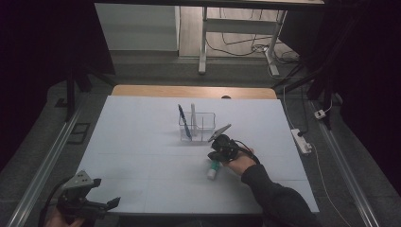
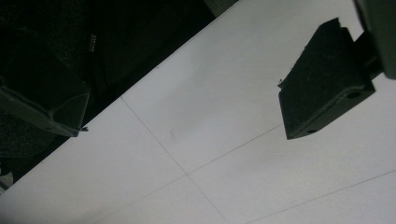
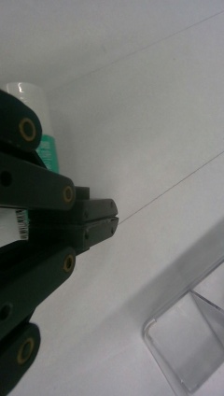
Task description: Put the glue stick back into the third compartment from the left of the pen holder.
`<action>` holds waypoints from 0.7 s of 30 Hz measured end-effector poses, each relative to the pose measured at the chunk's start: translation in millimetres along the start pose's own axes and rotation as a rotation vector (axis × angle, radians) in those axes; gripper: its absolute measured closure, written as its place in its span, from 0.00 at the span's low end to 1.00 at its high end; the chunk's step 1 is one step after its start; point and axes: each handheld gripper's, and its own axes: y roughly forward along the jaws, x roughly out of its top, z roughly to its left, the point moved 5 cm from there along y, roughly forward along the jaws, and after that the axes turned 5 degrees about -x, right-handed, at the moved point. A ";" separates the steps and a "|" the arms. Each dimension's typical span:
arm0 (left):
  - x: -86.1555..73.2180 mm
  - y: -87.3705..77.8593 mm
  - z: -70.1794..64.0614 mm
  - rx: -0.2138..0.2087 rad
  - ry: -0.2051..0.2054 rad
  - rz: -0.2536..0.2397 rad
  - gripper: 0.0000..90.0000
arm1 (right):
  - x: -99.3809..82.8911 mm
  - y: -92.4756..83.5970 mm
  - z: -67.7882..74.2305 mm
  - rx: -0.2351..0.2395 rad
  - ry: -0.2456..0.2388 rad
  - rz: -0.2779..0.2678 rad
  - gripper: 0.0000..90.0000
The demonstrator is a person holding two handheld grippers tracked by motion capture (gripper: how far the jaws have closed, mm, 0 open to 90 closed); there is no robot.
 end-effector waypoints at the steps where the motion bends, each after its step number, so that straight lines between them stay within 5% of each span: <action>1: 0.0 0.0 0.1 0.000 0.000 0.000 0.02 | 1.3 -2.5 -0.7 -0.003 0.005 -0.009 0.99; 9: -0.1 -0.1 0.0 0.000 0.001 0.000 0.02 | -3.6 -20.3 -30.6 -0.087 0.040 -0.045 0.99; 14: 0.1 0.1 -0.1 0.000 0.001 0.001 0.02 | -16.3 -12.1 -44.7 -0.082 0.054 -0.021 0.99; 21: 0.0 0.0 0.0 0.000 0.002 -0.001 0.02 | -22.0 -1.7 -44.3 -0.054 0.039 0.006 0.99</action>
